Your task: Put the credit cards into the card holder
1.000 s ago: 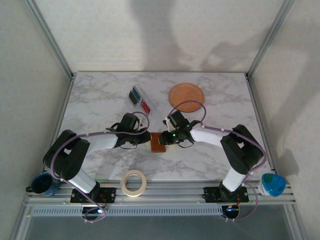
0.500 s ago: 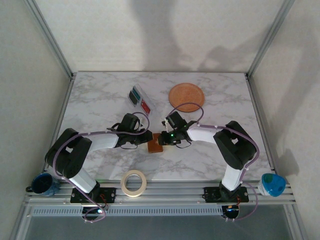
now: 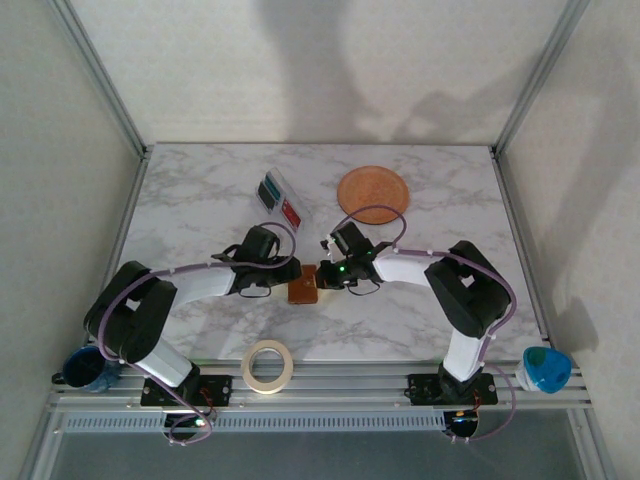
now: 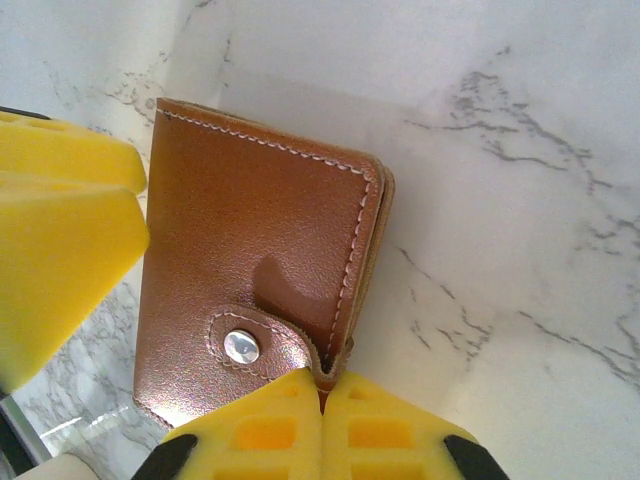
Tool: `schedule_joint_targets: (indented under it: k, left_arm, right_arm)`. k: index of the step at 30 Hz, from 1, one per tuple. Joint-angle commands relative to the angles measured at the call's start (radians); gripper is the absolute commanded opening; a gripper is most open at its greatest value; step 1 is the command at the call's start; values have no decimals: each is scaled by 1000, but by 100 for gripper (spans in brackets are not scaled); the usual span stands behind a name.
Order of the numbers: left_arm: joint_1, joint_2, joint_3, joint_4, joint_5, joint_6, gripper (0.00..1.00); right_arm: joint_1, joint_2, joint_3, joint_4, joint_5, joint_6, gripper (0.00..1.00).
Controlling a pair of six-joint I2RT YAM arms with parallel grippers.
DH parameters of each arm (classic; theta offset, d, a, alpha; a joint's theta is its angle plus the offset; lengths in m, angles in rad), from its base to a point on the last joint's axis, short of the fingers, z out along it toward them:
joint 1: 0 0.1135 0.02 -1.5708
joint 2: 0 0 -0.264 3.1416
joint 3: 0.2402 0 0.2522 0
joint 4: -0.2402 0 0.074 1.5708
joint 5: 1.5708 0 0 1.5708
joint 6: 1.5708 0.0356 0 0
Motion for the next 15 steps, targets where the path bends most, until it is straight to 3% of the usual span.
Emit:
schedule_joint_targets:
  k: [1, 9, 15]
  left_arm:
    - [-1, 16, -29, 12, -3, -1, 50]
    - [0, 26, -20, 65, 85, 8, 28]
    - [0, 17, -23, 64, 104, 17, 0]
  right_arm:
    - [7, 5, -25, 57, -53, 13, 0]
    - [8, 4, -45, 140, -108, 38, 0]
    - [7, 10, -51, 161, -119, 56, 0]
